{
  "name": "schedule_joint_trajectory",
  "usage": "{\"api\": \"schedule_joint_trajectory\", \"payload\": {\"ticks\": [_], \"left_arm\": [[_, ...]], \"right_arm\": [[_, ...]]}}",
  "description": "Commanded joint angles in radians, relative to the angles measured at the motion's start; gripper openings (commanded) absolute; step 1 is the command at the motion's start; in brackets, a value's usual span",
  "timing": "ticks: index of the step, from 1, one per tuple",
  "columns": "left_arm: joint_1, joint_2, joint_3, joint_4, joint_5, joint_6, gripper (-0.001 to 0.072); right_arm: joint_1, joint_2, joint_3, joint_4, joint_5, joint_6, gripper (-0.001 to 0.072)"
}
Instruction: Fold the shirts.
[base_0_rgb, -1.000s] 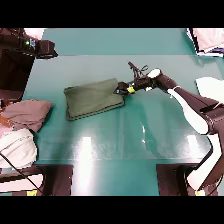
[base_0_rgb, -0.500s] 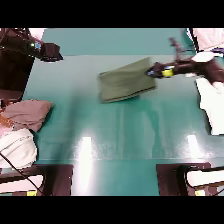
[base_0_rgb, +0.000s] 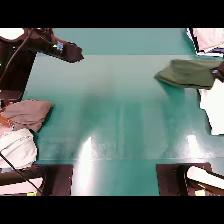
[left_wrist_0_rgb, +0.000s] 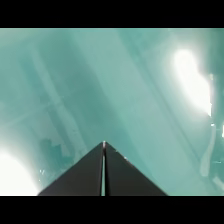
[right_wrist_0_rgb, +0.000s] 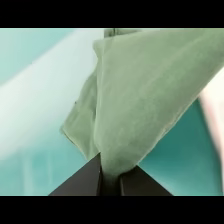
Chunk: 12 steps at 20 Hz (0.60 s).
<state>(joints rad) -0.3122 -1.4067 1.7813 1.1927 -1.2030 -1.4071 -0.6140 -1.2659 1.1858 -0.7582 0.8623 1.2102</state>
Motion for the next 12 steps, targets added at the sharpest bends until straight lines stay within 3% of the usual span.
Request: {"api": "schedule_joint_trajectory", "payload": {"ticks": [1, 8, 12], "left_arm": [[-0.045, -0.004, 0.000, 0.001, 0.017, 0.000, 0.0026], [-0.045, -0.023, 0.000, 0.002, 0.005, -0.011, 0.0026], [-0.045, -0.024, 0.000, 0.002, 0.000, -0.010, 0.0026]], "right_arm": [[-0.071, 0.013, 0.003, 0.006, -0.150, 0.002, 0.0019], [-0.080, -0.042, 0.268, -0.026, -0.164, 0.002, 0.0019], [-0.128, -0.042, 0.364, -0.056, -0.081, 0.002, 0.0019]]}}
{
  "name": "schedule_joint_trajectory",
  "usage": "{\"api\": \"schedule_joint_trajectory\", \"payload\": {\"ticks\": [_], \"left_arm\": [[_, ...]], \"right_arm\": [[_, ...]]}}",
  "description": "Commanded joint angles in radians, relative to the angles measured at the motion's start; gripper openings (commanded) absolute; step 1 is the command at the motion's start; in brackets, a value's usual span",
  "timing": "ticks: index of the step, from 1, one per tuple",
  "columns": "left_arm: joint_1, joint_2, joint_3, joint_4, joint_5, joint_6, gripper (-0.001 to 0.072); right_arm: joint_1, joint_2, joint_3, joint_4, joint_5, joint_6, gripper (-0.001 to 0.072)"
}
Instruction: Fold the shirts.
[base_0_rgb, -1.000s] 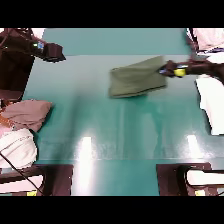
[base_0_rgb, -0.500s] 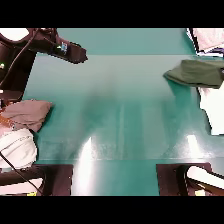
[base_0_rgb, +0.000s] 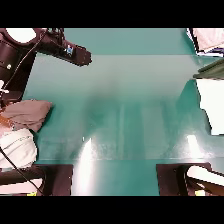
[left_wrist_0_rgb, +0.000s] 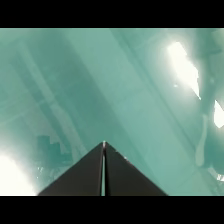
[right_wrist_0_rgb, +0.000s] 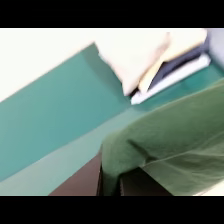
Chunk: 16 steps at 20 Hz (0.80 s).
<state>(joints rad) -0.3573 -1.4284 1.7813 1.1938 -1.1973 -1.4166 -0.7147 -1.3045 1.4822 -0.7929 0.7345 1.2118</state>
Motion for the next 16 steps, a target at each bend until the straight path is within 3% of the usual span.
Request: {"api": "schedule_joint_trajectory", "payload": {"ticks": [1, 6, 11, 16], "left_arm": [[0.000, -0.002, 0.000, 0.000, -0.006, 0.000, 0.0026], [0.000, -0.002, 0.000, 0.000, -0.023, 0.000, 0.0027], [0.000, -0.002, 0.000, 0.000, -0.031, 0.003, 0.0026], [0.000, -0.002, 0.000, 0.000, -0.037, 0.003, 0.0026]], "right_arm": [[-0.041, -0.003, 0.081, -0.021, 0.075, 0.000, 0.0019], [-0.109, 0.022, 0.104, -0.072, 0.227, 0.016, 0.0019], [-0.122, 0.097, 0.082, -0.390, 0.395, 0.150, 0.0020], [-0.122, 0.209, -0.103, -0.645, 0.522, 0.269, 0.0036]]}}
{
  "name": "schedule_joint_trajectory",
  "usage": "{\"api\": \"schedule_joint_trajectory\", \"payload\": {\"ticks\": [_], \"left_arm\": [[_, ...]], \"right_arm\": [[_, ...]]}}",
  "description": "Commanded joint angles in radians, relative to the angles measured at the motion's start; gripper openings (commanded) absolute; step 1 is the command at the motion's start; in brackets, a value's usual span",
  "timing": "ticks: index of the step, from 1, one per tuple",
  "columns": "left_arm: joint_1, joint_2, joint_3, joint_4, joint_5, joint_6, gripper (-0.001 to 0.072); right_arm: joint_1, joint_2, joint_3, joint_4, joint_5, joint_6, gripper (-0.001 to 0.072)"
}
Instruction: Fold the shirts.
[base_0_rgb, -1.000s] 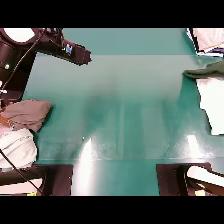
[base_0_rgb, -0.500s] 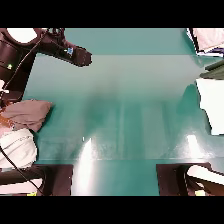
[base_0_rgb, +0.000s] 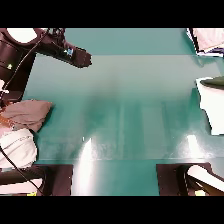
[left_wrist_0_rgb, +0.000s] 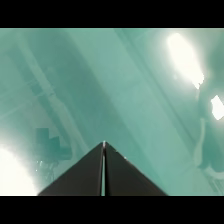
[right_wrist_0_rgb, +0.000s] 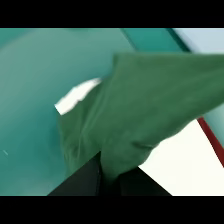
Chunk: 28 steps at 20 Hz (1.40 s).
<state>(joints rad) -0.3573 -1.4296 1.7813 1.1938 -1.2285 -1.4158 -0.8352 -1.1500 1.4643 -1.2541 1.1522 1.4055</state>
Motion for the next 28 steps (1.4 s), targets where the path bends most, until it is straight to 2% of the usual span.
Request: {"api": "schedule_joint_trajectory", "payload": {"ticks": [1, 3, 4, 6, 8, 12, 13, 14, 15, 19, 23, 28], "left_arm": [[0.000, -0.001, 0.000, 0.000, -0.006, 0.003, 0.0027], [0.000, -0.001, 0.000, 0.000, -0.006, 0.006, 0.0026], [0.000, -0.001, 0.000, 0.000, -0.006, 0.010, 0.0027], [0.000, -0.001, 0.000, 0.000, -0.006, 0.010, 0.0026], [0.000, -0.001, 0.000, 0.000, -0.011, 0.010, 0.0026], [0.000, -0.001, 0.000, 0.001, -0.010, 0.010, 0.0027], [0.000, -0.001, 0.000, 0.000, -0.018, 0.010, 0.0026], [0.000, -0.001, 0.000, -0.002, -0.039, 0.009, 0.0027], [0.000, 0.000, 0.000, -0.010, -0.062, 0.009, 0.0027], [0.000, -0.001, 0.000, -0.009, -0.035, 0.009, 0.0026], [0.000, -0.001, 0.000, -0.009, -0.027, 0.009, 0.0027], [0.000, -0.001, 0.000, -0.009, -0.027, 0.009, 0.0027]], "right_arm": [[-0.002, 0.075, -0.128, -0.253, 0.130, 0.092, 0.0125], [-0.002, 0.114, -0.201, -0.393, 0.141, 0.132, 0.0419], [-0.002, 0.135, -0.232, -0.454, 0.142, 0.160, 0.0506], [-0.002, 0.171, -0.269, -0.496, 0.139, 0.191, 0.0514], [-0.001, 0.198, -0.286, -0.466, 0.137, 0.195, 0.0512], [0.006, 0.229, -0.294, -0.114, 0.138, 0.190, 0.0508], [0.020, 0.235, -0.294, -0.024, 0.135, 0.190, 0.0500], [0.049, 0.239, -0.294, 0.045, 0.133, 0.190, 0.0416], [0.089, 0.240, -0.293, 0.093, 0.133, 0.188, 0.0297], [0.304, 0.239, -0.293, 0.107, 0.135, 0.146, 0.0022], [0.480, 0.239, -0.293, 0.100, 0.132, 0.133, 0.0023], [0.568, 0.239, -0.293, 0.100, 0.132, 0.133, 0.0023]]}}
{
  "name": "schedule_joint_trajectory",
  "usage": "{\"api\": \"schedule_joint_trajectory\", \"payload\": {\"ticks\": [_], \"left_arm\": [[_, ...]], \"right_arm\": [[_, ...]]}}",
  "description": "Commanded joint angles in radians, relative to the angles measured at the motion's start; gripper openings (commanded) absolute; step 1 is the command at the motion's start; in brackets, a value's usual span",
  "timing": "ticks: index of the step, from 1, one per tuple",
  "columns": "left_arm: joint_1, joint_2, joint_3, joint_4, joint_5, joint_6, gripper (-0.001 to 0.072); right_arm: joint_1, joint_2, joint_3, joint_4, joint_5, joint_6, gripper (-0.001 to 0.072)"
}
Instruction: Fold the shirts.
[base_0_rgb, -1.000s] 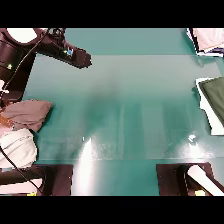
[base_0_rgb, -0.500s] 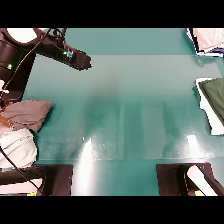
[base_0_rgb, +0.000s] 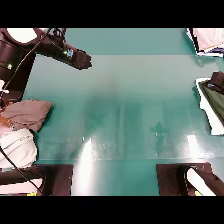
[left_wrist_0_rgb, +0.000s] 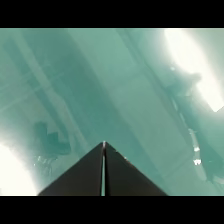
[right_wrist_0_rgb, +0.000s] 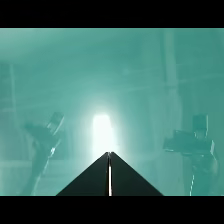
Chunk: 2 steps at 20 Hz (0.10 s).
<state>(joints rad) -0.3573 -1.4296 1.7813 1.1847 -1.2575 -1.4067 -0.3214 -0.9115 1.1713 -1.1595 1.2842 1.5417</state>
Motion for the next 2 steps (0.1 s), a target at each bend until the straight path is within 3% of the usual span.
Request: {"api": "schedule_joint_trajectory", "payload": {"ticks": [1, 2], "left_arm": [[0.000, -0.001, 0.000, 0.000, 0.002, 0.000, 0.0027], [0.000, -0.001, 0.000, 0.000, 0.002, 0.000, 0.0027]], "right_arm": [[0.053, 0.001, 0.000, 0.008, 0.003, -0.003, 0.0023], [0.053, 0.001, 0.000, 0.007, 0.008, -0.003, 0.0023]]}}
